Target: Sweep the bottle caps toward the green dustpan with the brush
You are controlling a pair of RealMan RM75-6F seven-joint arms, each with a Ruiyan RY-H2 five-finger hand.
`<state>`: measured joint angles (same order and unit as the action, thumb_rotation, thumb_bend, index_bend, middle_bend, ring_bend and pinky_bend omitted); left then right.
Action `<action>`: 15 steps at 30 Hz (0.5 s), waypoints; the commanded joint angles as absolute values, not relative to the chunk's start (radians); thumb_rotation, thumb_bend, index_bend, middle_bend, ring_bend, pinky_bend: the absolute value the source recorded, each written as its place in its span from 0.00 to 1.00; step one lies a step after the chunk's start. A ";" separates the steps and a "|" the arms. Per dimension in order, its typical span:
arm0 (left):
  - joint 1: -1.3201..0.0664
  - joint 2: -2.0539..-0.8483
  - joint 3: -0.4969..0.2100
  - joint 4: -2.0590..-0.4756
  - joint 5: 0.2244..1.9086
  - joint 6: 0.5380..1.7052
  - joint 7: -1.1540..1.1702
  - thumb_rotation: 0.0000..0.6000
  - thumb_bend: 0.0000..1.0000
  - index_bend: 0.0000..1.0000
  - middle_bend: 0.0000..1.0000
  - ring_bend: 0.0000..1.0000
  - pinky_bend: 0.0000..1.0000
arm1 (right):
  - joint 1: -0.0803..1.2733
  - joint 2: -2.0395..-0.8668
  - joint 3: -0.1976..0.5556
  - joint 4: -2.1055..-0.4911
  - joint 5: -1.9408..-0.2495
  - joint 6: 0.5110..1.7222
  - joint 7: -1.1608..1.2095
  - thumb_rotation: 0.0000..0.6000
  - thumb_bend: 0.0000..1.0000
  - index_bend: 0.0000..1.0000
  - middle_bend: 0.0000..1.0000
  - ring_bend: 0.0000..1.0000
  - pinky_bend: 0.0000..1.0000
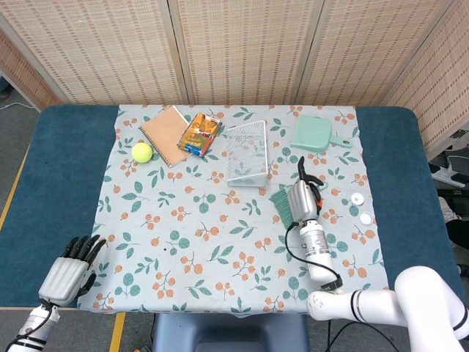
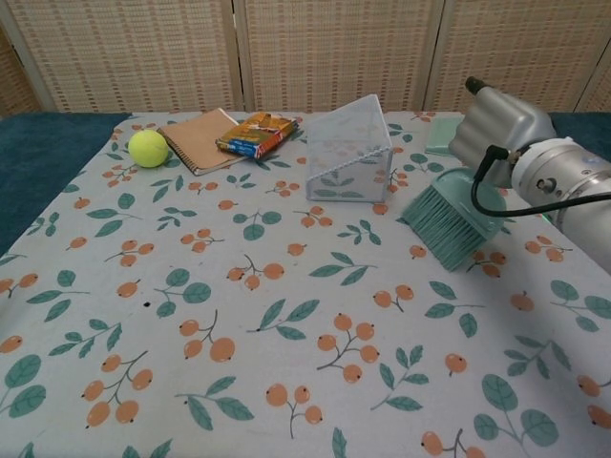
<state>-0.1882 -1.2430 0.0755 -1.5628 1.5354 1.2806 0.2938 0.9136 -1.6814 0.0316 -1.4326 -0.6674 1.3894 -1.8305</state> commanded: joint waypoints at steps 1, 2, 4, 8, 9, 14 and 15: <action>-0.187 -1.246 0.079 -1.564 1.537 1.280 0.301 1.00 0.46 0.00 0.00 0.00 0.08 | 0.902 -1.658 0.015 -1.421 -0.660 1.384 -1.831 1.00 0.50 0.97 0.80 0.51 0.00; -0.188 -1.248 0.079 -1.563 1.537 1.279 0.304 1.00 0.46 0.00 0.00 0.00 0.08 | 0.897 -1.649 0.011 -1.415 -0.657 1.382 -1.827 1.00 0.50 0.97 0.80 0.51 0.00; -0.187 -1.250 0.079 -1.563 1.537 1.278 0.309 1.00 0.46 0.00 0.00 0.00 0.08 | 0.889 -1.637 0.006 -1.406 -0.652 1.376 -1.817 1.00 0.51 0.97 0.80 0.51 0.00; -0.188 -1.256 0.081 -1.561 1.534 1.273 0.320 1.00 0.46 0.00 0.00 0.00 0.08 | 0.867 -1.606 -0.005 -1.379 -0.642 1.362 -1.786 1.00 0.51 0.97 0.80 0.51 0.00; -0.188 -1.258 0.082 -1.560 1.534 1.272 0.322 1.00 0.46 0.00 0.00 0.00 0.08 | 0.861 -1.599 -0.007 -1.371 -0.640 1.357 -1.778 1.00 0.51 0.97 0.80 0.51 0.00; -0.189 -1.267 0.084 -1.557 1.530 1.264 0.336 1.00 0.46 0.00 0.00 0.00 0.08 | 0.833 -1.563 -0.018 -1.328 -0.631 1.334 -1.735 1.00 0.51 0.97 0.80 0.51 0.00; -0.190 -1.269 0.085 -1.557 1.531 1.263 0.340 1.00 0.46 0.00 0.00 0.00 0.08 | 0.826 -1.554 -0.021 -1.318 -0.629 1.329 -1.725 1.00 0.51 0.97 0.80 0.51 0.00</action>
<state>-0.1894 -1.2677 0.0842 -1.5572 1.5310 1.2639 0.3386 0.8351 -1.5639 -0.0163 -1.3283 -0.6323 1.3361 -1.7356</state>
